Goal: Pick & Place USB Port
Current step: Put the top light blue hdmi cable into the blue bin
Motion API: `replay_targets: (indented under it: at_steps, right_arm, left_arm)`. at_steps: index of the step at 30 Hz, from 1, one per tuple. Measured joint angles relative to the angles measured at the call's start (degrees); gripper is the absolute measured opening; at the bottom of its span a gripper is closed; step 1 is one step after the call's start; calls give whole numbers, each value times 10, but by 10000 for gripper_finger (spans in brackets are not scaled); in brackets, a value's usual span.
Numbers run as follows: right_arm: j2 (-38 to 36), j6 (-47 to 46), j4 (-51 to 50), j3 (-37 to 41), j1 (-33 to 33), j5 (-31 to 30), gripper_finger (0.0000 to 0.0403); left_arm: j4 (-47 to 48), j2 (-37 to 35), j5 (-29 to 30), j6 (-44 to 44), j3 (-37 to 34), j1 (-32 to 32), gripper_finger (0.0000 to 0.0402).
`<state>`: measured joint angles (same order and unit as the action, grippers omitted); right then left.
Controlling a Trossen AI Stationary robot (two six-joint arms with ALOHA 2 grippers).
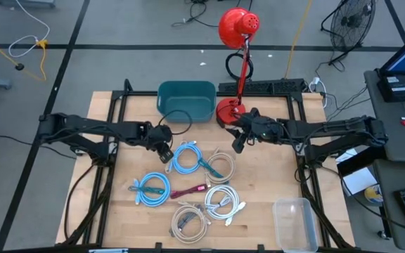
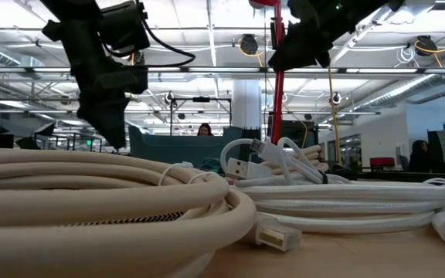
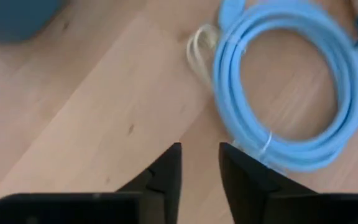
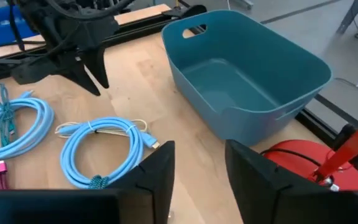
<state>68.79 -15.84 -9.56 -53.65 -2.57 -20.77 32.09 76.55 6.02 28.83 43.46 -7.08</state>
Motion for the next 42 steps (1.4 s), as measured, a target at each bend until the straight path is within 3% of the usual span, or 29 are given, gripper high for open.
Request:
replay_targets:
  at_steps: [5,10,35,42]
  right_arm:
    - [0,0,0,0,0,0,152]
    - [0,0,0,0,0,0,157]
    - [0,0,-1,0,0,1,158]
    - [0,0,-2,0,0,2,158]
  left_arm:
    - [-62,-1,-3,-21,0,-4,167]
    - [-88,2,-40,-30,0,-4,185]
    - [-81,135,-35,-35,54,-11,187]
    - [-84,155,-60,-37,59,-13,187]
